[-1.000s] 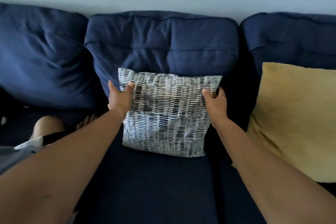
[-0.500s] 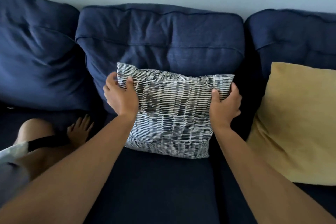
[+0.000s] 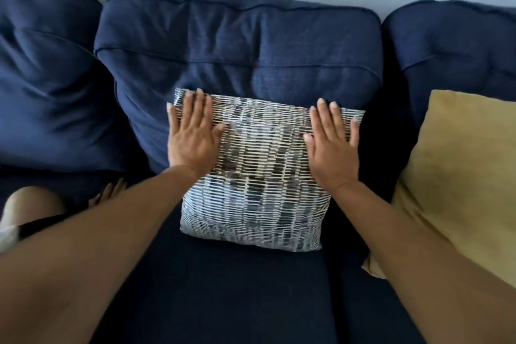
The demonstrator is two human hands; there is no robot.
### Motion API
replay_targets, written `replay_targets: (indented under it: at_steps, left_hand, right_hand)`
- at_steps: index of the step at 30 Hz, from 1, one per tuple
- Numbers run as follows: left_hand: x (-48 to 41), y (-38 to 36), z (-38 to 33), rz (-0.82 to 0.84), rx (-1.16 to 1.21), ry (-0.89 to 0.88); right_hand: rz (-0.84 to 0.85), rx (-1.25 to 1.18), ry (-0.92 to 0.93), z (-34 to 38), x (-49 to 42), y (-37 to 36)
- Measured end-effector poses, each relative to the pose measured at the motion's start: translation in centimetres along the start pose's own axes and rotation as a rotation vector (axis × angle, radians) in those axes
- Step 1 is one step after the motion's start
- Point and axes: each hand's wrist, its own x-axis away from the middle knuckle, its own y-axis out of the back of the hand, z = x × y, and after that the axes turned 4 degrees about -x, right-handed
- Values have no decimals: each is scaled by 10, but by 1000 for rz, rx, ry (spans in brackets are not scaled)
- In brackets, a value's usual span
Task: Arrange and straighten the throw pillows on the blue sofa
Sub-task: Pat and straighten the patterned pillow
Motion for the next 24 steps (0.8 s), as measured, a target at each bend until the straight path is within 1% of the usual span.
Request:
replay_targets:
  at_steps: [2,3,5,6,7,8,9,10,11,14,15,16,19,20,21,22,23,24]
  left_hand:
    - [-8,3,17,-44,32,66]
    - [-9,5,22,-87,122,149]
    - [-9,9,25,-171,429,429]
    - [-9,11,26,-179,621,584]
    - [-8,13,26,-149,801,714]
    - [-5,15,24,-94,946,803]
    - [-2,17,21,-40,1050,848]
    - [0,18,18,-22,1123,863]
    - [1,20,16,-56,1160,867]
    - [-6,27,19,-290,1096,860]
    - [-8,28,21,-342,1063,854]
    - [-7,28,23,-360,1044,856]
    - [0,22,21,-300,988,936]
    - [0,22,20,-299,977,959]
    - [-1,26,20,-337,966,969]
    - [-2,32,19,-415,937,950]
    - [-3,40,17,-512,880,885]
    - [-1,47,11,-598,808,760]
  right_hand:
    - [-39,-2,-64,-9,1,3]
    - [-70,-37,-140,-9,2,5]
    - [-141,-192,-376,-3,6,11]
    - [-169,-318,-513,1,7,15]
    - [-174,-455,-634,6,8,18]
    - [-160,-574,-723,11,9,19]
    - [-135,-653,-763,17,12,21]
    - [-123,-696,-760,22,13,24]
    - [-143,-717,-739,27,13,26]
    - [-299,-734,-687,35,3,32]
    - [-319,-718,-667,35,0,32]
    - [-313,-694,-652,34,-2,30]
    - [-248,-633,-649,34,-1,23]
    - [-255,-612,-661,36,0,24]
    - [-284,-583,-673,37,0,26]
    - [-338,-551,-670,39,0,30]
    - [-415,-517,-628,42,-1,35]
    - [-490,-476,-536,46,-1,39]
